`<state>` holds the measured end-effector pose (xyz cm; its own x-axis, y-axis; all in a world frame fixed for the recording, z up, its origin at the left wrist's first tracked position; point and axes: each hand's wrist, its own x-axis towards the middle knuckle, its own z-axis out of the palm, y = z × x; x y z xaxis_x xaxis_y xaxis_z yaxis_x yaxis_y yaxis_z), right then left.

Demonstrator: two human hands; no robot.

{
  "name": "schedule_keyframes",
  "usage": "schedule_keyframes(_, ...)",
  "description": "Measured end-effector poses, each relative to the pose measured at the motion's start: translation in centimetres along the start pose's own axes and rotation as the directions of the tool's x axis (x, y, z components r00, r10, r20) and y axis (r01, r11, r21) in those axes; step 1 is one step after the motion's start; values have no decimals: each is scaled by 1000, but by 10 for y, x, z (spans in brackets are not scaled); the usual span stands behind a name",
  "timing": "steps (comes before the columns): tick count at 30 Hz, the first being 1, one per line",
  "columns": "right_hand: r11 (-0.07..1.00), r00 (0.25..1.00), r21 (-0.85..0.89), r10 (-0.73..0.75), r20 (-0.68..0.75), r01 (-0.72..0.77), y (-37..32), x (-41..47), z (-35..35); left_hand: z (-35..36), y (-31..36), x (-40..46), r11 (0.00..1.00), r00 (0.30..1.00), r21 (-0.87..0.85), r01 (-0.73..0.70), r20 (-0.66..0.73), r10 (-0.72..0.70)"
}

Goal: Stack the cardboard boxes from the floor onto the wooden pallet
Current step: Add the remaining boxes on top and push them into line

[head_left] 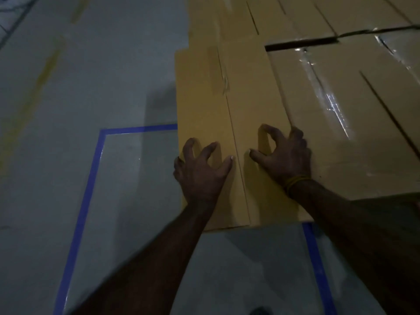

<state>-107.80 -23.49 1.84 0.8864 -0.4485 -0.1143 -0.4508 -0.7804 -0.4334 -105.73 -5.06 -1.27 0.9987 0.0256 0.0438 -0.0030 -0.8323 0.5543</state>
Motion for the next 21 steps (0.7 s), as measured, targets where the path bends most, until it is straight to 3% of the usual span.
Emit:
schedule_keyframes(2,998,999,-56,-13,38,15,17,20,-1,19,13,13,1000,999,-2,-4,39,4)
schedule_keyframes(5,941,973,-285,-133,187,183,40,41,16,44,18,37,996,985,82,-17,174,3)
schedule_keyframes(7,924,947,-304,-144,286,232,54,49,30,57,14,47,986,970,160,-56,241,17)
schedule_keyframes(14,925,940,-287,-161,301,250,64,52,39,57,8,51,956,943,255,-146,327,57)
schedule_keyframes(21,887,909,-239,-340,243,395,102,27,31,54,8,16,935,954,301,-186,285,98)
